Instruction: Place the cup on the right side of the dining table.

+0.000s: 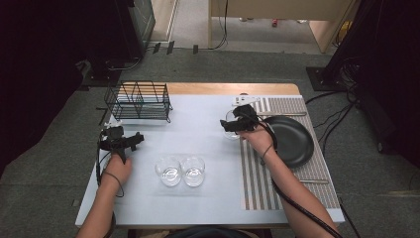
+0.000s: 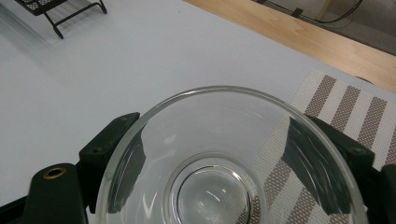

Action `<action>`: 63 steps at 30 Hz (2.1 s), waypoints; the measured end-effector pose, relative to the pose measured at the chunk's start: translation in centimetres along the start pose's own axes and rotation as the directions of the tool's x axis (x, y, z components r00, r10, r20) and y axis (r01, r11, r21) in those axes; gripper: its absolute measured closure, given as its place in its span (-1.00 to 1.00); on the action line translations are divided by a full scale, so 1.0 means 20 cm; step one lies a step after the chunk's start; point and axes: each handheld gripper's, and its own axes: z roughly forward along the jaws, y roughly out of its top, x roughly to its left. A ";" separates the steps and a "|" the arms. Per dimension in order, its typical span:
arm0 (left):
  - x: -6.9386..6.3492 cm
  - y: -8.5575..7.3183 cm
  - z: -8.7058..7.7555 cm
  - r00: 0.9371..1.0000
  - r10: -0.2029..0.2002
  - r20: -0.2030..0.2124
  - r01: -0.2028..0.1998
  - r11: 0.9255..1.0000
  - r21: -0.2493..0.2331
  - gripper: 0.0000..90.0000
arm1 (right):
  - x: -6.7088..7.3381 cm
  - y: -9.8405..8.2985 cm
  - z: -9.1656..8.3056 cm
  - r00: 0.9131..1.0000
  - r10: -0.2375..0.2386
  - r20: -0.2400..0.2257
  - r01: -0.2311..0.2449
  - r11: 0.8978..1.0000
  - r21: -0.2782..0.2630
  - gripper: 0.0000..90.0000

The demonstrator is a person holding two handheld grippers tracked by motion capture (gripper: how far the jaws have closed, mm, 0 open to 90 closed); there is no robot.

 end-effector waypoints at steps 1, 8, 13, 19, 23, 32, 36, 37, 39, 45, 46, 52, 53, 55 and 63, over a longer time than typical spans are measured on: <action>0.00 0.00 0.00 1.000 0.000 0.000 0.000 1.000 0.000 -1.00 | 0.00 0.00 0.00 1.000 0.000 0.000 0.000 1.000 0.000 -0.57; 0.00 0.00 0.00 1.000 0.000 0.000 0.000 1.000 0.000 -1.00 | -0.01 0.00 0.00 1.000 0.007 0.004 -0.007 1.000 -0.003 -0.57; 0.00 0.00 0.00 1.000 0.000 0.000 0.000 1.000 0.000 -1.00 | -0.02 -0.01 0.01 1.000 0.011 0.010 -0.011 1.000 -0.007 -0.57; 0.00 0.00 0.00 1.000 0.001 0.000 -0.001 1.000 0.000 -1.00 | -0.04 -0.01 0.01 1.000 0.024 0.019 -0.024 1.000 -0.008 -0.57; 0.00 0.00 0.00 1.000 0.000 0.000 0.000 1.000 0.000 -1.00 | -0.05 -0.01 0.01 0.999 0.031 0.028 -0.031 0.999 -0.009 -0.57; 0.00 0.00 0.00 1.000 0.000 0.000 0.000 1.000 0.000 -1.00 | -0.07 -0.02 0.02 0.998 0.035 0.044 -0.035 0.999 -0.010 -0.57; 0.00 0.00 0.00 1.000 0.000 0.000 0.000 1.000 0.000 -1.00 | -0.08 -0.02 0.02 0.998 0.036 0.050 -0.036 0.999 -0.011 -0.57; 0.00 0.00 0.00 1.000 0.000 0.000 0.000 1.000 0.000 -1.00 | -0.08 -0.02 0.02 0.998 0.037 0.052 -0.037 0.999 -0.012 -0.57; 0.00 0.00 0.00 1.000 0.000 0.000 0.000 1.000 0.000 -1.00 | -0.08 -0.02 0.02 0.998 0.040 0.055 -0.039 0.999 -0.012 -0.57; 0.00 0.00 0.00 1.000 0.000 0.000 0.000 1.000 0.000 -1.00 | -0.10 -0.03 0.02 0.997 0.045 0.064 -0.044 0.999 -0.008 -0.57; 0.00 0.00 0.00 1.000 0.000 0.000 0.000 1.000 0.000 -1.00 | -0.10 -0.03 0.02 0.996 0.054 0.066 -0.054 0.999 -0.007 -0.57; 0.00 0.00 0.00 1.000 0.000 0.000 0.000 1.000 0.000 -1.00 | -0.12 -0.04 0.02 0.995 0.059 0.081 -0.059 0.998 -0.006 -0.57; 0.00 0.00 0.00 1.000 0.000 0.000 0.000 1.000 0.000 -1.00 | -0.12 -0.04 0.02 0.995 0.059 0.081 -0.059 0.998 -0.006 -0.57; 0.00 0.00 0.00 1.000 0.000 0.000 0.000 1.000 0.000 -1.00 | -0.12 -0.04 0.02 0.995 0.063 0.084 -0.062 0.998 -0.007 -0.57; 0.00 0.00 0.00 1.000 0.000 0.000 0.000 1.000 0.000 -1.00 | -0.14 -0.04 0.01 0.993 0.075 0.088 -0.074 0.997 -0.008 -0.57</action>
